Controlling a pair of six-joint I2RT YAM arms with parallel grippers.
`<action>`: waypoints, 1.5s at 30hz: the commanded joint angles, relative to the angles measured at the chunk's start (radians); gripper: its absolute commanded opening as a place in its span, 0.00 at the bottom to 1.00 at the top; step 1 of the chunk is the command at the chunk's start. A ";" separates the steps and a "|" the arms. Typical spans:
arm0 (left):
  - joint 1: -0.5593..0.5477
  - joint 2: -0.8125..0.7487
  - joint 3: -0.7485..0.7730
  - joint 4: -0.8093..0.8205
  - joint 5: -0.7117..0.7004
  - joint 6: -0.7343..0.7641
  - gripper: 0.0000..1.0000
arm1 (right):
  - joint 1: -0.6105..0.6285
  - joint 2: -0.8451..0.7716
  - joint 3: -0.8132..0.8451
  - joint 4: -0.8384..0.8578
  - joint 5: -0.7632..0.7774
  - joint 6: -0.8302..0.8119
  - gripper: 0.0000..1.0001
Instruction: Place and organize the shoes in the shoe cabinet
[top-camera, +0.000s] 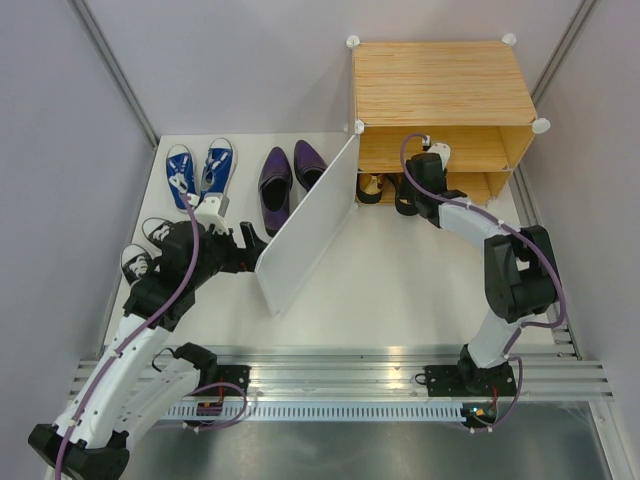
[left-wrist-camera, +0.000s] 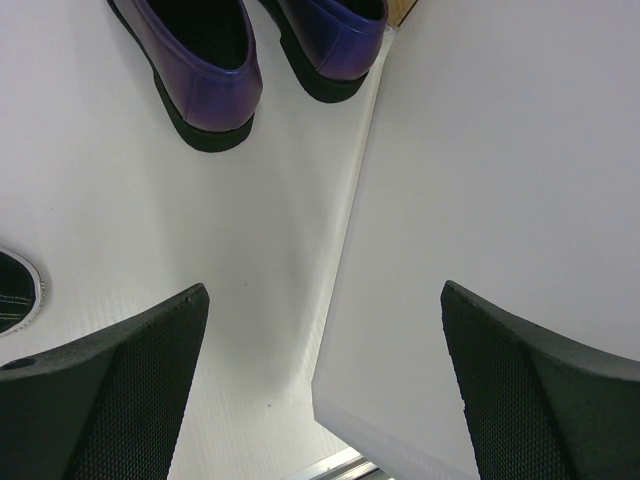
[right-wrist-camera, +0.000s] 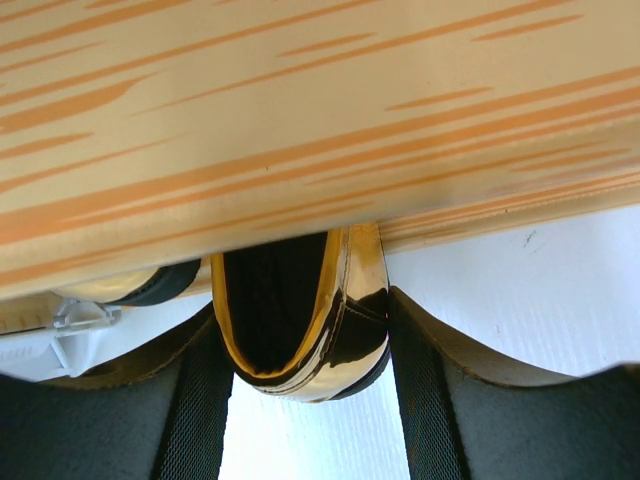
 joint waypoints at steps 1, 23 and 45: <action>-0.002 0.002 0.008 0.016 0.019 0.034 0.99 | -0.001 0.024 0.082 0.064 0.030 0.035 0.02; -0.002 0.007 0.011 0.016 0.030 0.035 0.99 | 0.000 0.113 0.066 0.233 -0.107 0.035 0.17; -0.002 0.007 0.010 0.018 0.033 0.035 0.99 | 0.000 0.012 -0.005 0.178 -0.134 0.038 0.84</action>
